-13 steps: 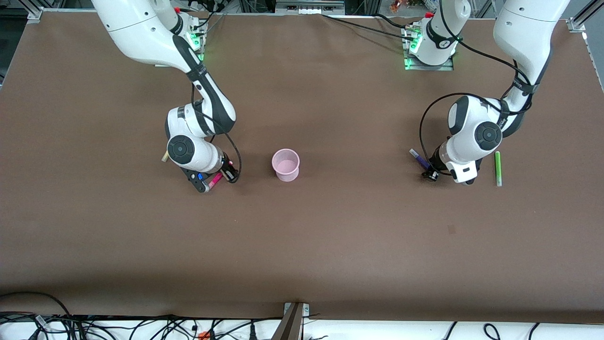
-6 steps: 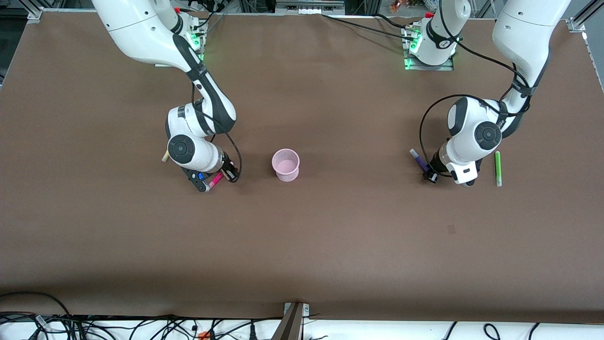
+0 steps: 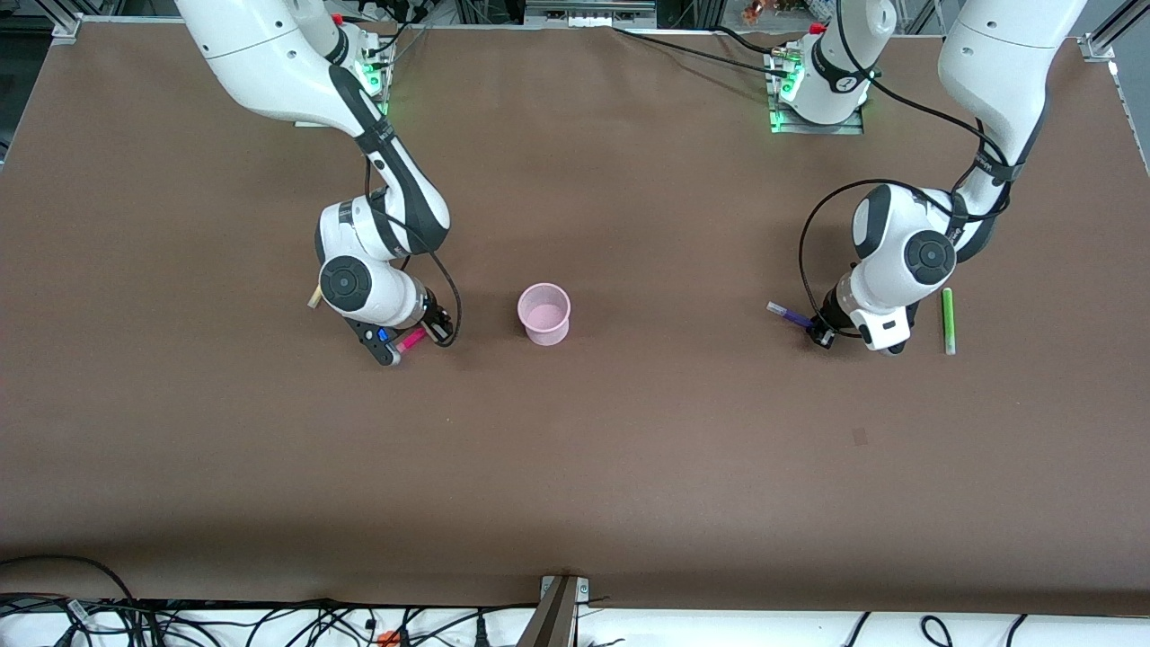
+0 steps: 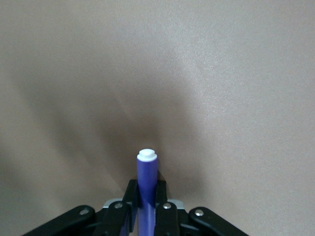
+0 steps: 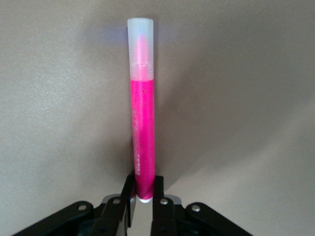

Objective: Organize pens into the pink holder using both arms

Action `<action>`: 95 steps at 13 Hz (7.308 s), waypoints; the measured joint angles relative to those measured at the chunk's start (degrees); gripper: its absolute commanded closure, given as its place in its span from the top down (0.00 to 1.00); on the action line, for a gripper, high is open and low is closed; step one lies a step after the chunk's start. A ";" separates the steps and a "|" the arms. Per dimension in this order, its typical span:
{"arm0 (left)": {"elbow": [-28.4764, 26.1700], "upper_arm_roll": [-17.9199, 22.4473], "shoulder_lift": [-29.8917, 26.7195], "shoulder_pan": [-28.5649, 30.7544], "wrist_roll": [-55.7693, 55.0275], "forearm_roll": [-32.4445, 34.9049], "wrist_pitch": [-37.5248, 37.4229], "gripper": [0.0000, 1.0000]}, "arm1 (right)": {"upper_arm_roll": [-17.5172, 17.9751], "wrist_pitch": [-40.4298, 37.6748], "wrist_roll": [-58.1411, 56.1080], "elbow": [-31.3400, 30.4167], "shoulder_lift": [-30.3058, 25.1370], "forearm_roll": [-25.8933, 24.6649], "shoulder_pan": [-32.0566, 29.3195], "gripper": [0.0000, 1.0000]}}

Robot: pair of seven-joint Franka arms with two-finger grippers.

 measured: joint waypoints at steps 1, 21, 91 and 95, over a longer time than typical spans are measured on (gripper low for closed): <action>0.09 0.00 -0.15 0.02 -0.06 0.00 0.07 0.00 | 0.00 -0.02 -0.06 -0.01 -0.02 0.00 0.00 0.00; 20.14 -8.65 -6.44 -0.61 -13.21 0.00 -20.14 0.00 | 3.82 -19.16 -7.71 13.12 -1.61 55.92 1.11 0.00; 63.51 21.70 20.03 -58.59 -44.79 23.92 -35.80 1.00 | -3.49 -40.44 -44.05 18.75 -33.98 -17.80 -7.37 1.00; 59.56 21.61 9.85 -50.50 -25.23 15.69 -38.78 1.00 | -3.46 -40.36 -44.02 18.75 -33.92 -17.80 -6.13 1.00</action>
